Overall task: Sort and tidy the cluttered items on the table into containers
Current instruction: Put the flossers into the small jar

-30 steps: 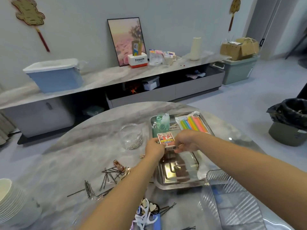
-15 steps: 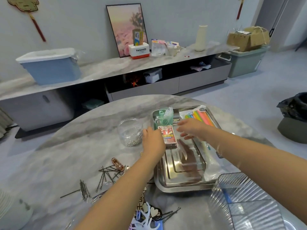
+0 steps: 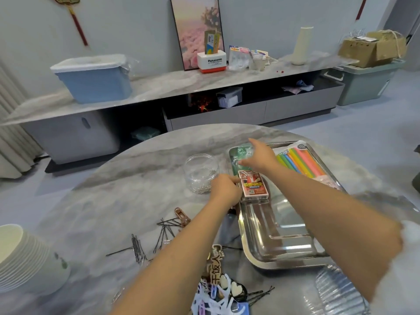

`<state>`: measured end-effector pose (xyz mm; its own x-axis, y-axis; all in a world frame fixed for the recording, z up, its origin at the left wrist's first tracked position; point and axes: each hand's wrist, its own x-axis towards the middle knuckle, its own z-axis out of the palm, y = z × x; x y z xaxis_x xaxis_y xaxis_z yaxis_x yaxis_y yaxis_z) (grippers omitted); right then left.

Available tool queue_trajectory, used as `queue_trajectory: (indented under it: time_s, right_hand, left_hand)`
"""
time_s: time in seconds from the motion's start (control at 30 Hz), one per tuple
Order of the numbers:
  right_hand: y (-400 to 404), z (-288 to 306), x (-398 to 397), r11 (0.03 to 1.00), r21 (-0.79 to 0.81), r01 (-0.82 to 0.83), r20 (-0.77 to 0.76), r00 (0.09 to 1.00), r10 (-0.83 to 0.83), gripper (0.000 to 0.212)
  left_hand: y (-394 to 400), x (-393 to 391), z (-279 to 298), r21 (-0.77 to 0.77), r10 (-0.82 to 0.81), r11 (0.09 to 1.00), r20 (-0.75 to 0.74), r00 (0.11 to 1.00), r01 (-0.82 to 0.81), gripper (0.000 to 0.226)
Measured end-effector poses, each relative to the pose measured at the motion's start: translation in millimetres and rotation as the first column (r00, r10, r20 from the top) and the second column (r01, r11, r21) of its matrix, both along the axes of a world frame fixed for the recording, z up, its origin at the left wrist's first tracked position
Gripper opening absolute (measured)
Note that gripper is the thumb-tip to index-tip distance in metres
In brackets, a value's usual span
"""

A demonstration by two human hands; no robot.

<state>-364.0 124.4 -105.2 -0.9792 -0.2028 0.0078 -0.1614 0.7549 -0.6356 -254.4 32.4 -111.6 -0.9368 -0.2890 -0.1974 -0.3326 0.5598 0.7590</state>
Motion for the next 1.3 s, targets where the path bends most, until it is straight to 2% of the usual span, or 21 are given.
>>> queue_trajectory:
  time_s: [0.17, 0.3, 0.47, 0.57, 0.67, 0.8, 1.0, 1.1, 1.3]
  right_hand:
    - [-5.9, -4.6, 12.3, 0.999, 0.045, 0.020, -0.083, 0.996, -0.017, 0.075]
    - [1.7, 15.7, 37.5, 0.998, 0.009, -0.055, -0.172, 0.983, 0.056, 0.074]
    - [15.5, 69.8, 104.9, 0.979, -0.033, -0.203, -0.249, 0.950, 0.189, 0.075]
    - [24.7, 96.3, 160.2, 0.953, -0.024, -0.302, -0.236, 0.928, 0.289, 0.077]
    - [31.8, 114.7, 218.8, 0.933, -0.014, -0.359, -0.225, 0.910, 0.347, 0.079]
    - [35.2, 123.0, 272.9, 0.911, -0.041, -0.410, -0.184, 0.899, 0.397, 0.081]
    - [37.5, 128.4, 339.7, 0.872, -0.109, -0.478, -0.150, 0.875, 0.461, 0.081]
    - [43.6, 124.1, 364.2, 0.853, -0.120, -0.508, -0.116, 0.861, 0.496, 0.080]
    - [53.4, 99.3, 372.8, 0.862, -0.218, -0.457, -0.075, 0.889, 0.452, 0.055]
  left_hand:
    - [0.3, 12.5, -4.4, 0.053, -0.002, 0.999, -0.060, 0.998, 0.005, 0.036]
    - [-2.3, 29.0, 4.2, 0.091, 0.040, 0.995, -0.114, 0.993, -0.030, 0.034]
    - [-10.5, 75.2, 41.3, 0.163, 0.103, 0.984, -0.213, 0.972, -0.068, 0.041]
    - [-14.1, 117.9, 65.5, 0.207, 0.042, 0.978, -0.289, 0.956, 0.019, 0.049]
    - [-17.1, 169.8, 88.1, 0.147, -0.073, 0.981, -0.339, 0.938, 0.130, 0.055]
    - [-18.5, 224.0, 104.0, 0.093, -0.140, 0.980, -0.301, 0.943, 0.175, 0.067]
    - [-23.0, 297.5, 108.7, 0.119, -0.079, 0.985, -0.305, 0.949, 0.121, 0.074]
    - [-20.3, 326.1, 104.2, 0.099, -0.062, 0.991, -0.288, 0.956, 0.095, 0.070]
    - [-21.6, 346.2, 95.0, 0.070, 0.037, 0.997, -0.185, 0.982, -0.024, 0.058]
